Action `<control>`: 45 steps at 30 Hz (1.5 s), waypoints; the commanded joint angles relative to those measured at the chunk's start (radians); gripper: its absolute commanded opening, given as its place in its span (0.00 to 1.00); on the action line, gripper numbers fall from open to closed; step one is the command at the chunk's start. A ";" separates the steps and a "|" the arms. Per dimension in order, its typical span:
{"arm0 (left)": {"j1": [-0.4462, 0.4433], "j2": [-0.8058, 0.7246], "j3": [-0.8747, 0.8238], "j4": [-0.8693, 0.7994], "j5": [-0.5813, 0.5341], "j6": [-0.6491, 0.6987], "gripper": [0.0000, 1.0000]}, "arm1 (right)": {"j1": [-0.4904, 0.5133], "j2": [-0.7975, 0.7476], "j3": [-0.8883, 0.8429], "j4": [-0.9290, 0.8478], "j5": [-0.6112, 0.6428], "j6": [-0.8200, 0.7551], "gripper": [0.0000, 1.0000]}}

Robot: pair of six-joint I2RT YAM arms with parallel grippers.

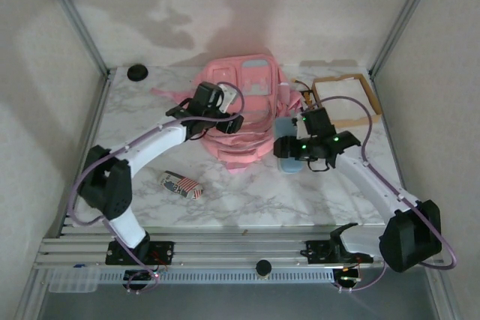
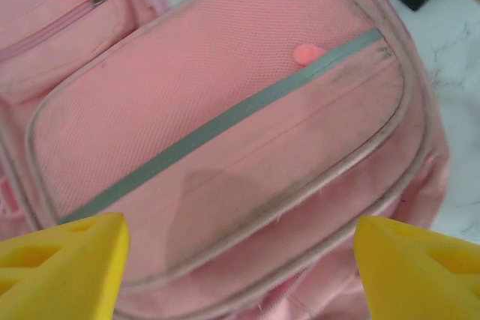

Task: Pack the student bag
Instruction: Open the student bag at the center of the table.

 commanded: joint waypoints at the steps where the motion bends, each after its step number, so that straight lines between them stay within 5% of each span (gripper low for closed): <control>1: -0.021 0.086 0.112 -0.069 0.056 0.210 0.78 | -0.071 -0.010 0.035 -0.015 -0.057 0.017 0.70; 5: -0.054 0.179 0.208 -0.125 0.036 0.284 0.78 | -0.126 0.007 0.048 0.021 -0.094 0.012 0.70; 10: -0.065 0.248 0.286 -0.223 0.146 0.331 0.78 | -0.169 0.025 0.039 0.046 -0.139 0.003 0.69; 18: -0.076 0.365 0.424 -0.271 0.002 0.360 0.70 | -0.188 0.025 0.019 0.085 -0.189 0.015 0.67; 25: -0.061 0.478 0.587 -0.343 0.023 0.371 0.33 | -0.189 0.025 0.025 0.083 -0.196 0.014 0.63; 28: -0.056 0.503 0.617 -0.360 0.036 0.371 0.26 | -0.189 0.029 0.026 0.077 -0.197 0.011 0.62; 32: -0.050 0.502 0.619 -0.359 0.035 0.355 0.00 | -0.189 0.035 0.027 0.082 -0.197 0.011 0.60; 45: -0.024 0.350 0.638 -0.360 -0.008 0.168 0.00 | -0.189 0.064 0.058 0.064 -0.217 -0.027 0.58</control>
